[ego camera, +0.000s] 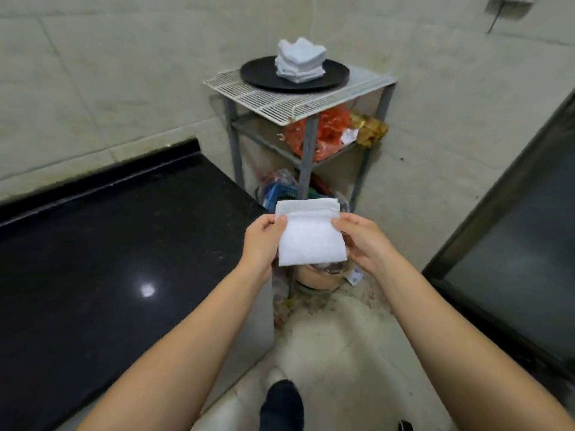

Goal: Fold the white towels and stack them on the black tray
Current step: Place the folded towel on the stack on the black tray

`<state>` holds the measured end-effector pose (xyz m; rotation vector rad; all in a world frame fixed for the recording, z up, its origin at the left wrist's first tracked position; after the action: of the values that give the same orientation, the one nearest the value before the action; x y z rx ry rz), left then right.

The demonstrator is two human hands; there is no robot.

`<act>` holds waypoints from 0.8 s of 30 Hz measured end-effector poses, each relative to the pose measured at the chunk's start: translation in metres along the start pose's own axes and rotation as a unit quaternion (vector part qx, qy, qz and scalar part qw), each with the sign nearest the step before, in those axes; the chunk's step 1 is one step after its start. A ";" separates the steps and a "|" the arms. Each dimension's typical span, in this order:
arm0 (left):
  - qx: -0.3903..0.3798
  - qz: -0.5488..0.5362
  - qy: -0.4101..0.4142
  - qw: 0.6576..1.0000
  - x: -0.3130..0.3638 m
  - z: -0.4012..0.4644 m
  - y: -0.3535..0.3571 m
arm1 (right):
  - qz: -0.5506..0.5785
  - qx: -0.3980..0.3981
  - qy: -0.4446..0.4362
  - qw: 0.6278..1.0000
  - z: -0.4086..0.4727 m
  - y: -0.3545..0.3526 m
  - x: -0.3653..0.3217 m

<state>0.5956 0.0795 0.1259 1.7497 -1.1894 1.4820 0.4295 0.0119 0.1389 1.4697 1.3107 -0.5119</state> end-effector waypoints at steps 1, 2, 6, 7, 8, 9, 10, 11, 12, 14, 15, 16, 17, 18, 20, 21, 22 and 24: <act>-0.003 -0.004 0.007 1.000 0.013 0.022 0.005 | -0.007 -0.005 -0.011 1.000 0.023 0.004 -0.015; -0.004 -0.003 0.019 1.000 0.027 0.046 0.010 | -0.010 -0.009 -0.021 1.000 0.046 0.009 -0.031; -0.004 0.024 0.071 0.997 0.100 0.138 0.022 | -0.049 -0.032 -0.067 0.996 0.133 0.037 -0.102; -0.006 0.032 0.080 0.996 0.118 0.158 0.025 | -0.055 -0.037 -0.083 0.994 0.154 0.044 -0.120; -0.005 0.042 0.085 0.995 0.134 0.177 0.027 | -0.057 -0.038 -0.099 0.993 0.172 0.050 -0.137; 0.000 0.052 0.092 0.994 0.149 0.197 0.028 | -0.070 -0.040 -0.118 0.990 0.189 0.057 -0.154; 0.006 0.059 0.102 0.993 0.163 0.216 0.029 | -0.084 -0.044 -0.135 0.986 0.207 0.063 -0.171; 0.009 0.065 0.112 0.992 0.176 0.233 0.031 | -0.102 -0.049 -0.148 0.982 0.223 0.069 -0.186; 0.013 0.069 0.120 0.990 0.189 0.249 0.033 | -0.116 -0.055 -0.157 0.979 0.240 0.075 -0.201; 0.023 0.068 0.133 0.988 0.213 0.283 0.037 | -0.164 -0.067 -0.175 0.968 0.276 0.087 -0.232; 0.030 0.068 0.136 0.988 0.225 0.301 0.040 | -0.191 -0.079 -0.190 0.960 0.294 0.094 -0.248; 0.038 0.069 0.138 0.987 0.238 0.319 0.043 | -0.210 -0.092 -0.209 0.951 0.313 0.101 -0.264; 0.047 0.068 0.139 0.987 0.251 0.337 0.047 | -0.227 -0.104 -0.228 0.941 0.333 0.109 -0.280; 0.059 0.065 0.137 0.987 0.264 0.356 0.051 | -0.241 -0.111 -0.244 0.933 0.355 0.117 -0.297; 0.098 0.056 0.133 0.985 0.287 0.393 0.055 | -0.262 -0.121 -0.265 0.920 0.397 0.138 -0.327; 0.121 0.050 0.128 0.983 0.298 0.411 0.055 | -0.268 -0.129 -0.268 0.916 0.419 0.149 -0.340; 0.141 0.047 0.121 0.981 0.306 0.428 0.056 | -0.276 -0.138 -0.268 0.913 0.440 0.160 -0.351; 0.173 0.053 0.101 0.978 0.316 0.457 0.056 | -0.306 -0.156 -0.267 0.901 0.476 0.177 -0.366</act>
<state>0.7631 -0.4196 0.3133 1.7174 -0.9772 1.9776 0.6250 -0.5446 0.3493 0.5607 1.3051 -0.9809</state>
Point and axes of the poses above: each hand's wrist, its own z-axis towards the middle knuckle, its own y-axis out of the palm, x = y × z, the point moved 5 cm from there along z, towards the middle knuckle, and after that the axes turned 15 degrees about z, right-handed, at the moved point
